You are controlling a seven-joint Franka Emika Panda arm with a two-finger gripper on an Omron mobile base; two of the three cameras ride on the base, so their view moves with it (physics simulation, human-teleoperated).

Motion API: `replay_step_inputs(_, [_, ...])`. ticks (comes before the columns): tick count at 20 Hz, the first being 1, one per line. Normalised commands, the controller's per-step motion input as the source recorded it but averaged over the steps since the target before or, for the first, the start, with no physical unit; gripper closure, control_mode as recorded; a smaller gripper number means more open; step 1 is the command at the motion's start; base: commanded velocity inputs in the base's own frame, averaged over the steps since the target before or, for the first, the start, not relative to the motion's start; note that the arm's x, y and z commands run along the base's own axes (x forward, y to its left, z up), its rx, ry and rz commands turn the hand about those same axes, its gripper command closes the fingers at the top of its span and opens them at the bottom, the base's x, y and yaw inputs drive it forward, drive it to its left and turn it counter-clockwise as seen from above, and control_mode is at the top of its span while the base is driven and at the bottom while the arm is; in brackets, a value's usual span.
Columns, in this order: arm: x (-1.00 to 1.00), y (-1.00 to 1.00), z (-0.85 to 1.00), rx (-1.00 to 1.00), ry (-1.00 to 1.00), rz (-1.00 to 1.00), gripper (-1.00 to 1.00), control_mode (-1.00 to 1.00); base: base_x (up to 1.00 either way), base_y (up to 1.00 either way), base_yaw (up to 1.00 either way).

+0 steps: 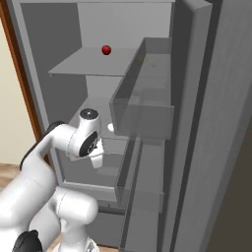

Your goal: Place the tupperware on the second highest shelf of the fridge. Make space for the tupperware among the existing items by rearranging them on the shelves if needed. Close the fridge door when finished.

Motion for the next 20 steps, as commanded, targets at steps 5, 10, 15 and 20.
replay_step_inputs(5, [0.38, 0.16, 0.0, 0.0, -0.06, 0.01, 1.0, -1.0, 0.0, 0.0, 0.0])
replay_step_inputs(10, [0.48, 0.2, 0.0, 0.0, -0.06, 0.01, 1.0, -1.0, 0.0, 0.0, 0.0])
replay_step_inputs(15, [0.44, 0.0, 0.01, 0.0, -0.06, 0.05, 1.0, -1.0, 0.0, 0.0, 0.0])
replay_step_inputs(20, [0.24, 0.01, 0.21, 0.0, -0.01, 0.04, 1.0, -1.0, 0.0, 0.0, 0.0])
